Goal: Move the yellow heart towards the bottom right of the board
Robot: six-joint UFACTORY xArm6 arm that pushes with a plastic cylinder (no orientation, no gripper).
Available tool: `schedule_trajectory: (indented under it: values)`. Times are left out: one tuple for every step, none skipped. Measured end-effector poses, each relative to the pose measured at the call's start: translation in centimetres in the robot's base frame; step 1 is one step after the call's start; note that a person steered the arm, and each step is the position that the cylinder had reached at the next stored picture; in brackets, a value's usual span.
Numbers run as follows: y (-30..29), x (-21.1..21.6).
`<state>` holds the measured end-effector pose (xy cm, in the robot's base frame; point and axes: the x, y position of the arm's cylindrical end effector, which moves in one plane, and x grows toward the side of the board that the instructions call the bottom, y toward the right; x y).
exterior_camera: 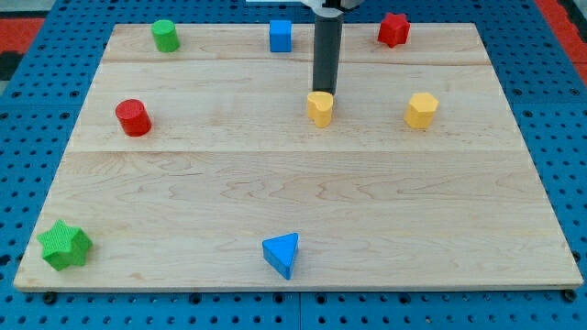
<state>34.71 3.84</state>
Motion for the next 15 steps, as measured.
schedule_trajectory:
  values:
    - [-1.2,2.8]
    - [-1.9,5.9]
    - [-1.6,9.2]
    - [-1.9,12.8]
    - [-0.9,14.1]
    - [-6.4,14.2]
    - [-10.5,14.2]
    - [-12.4,15.3]
    - [-8.0,16.1]
    - [-3.0,17.7]
    - [-2.0,19.5]
    - [-6.5,19.6]
    - [-8.8,20.1]
    - [-7.2,22.5]
    - [-4.2,22.7]
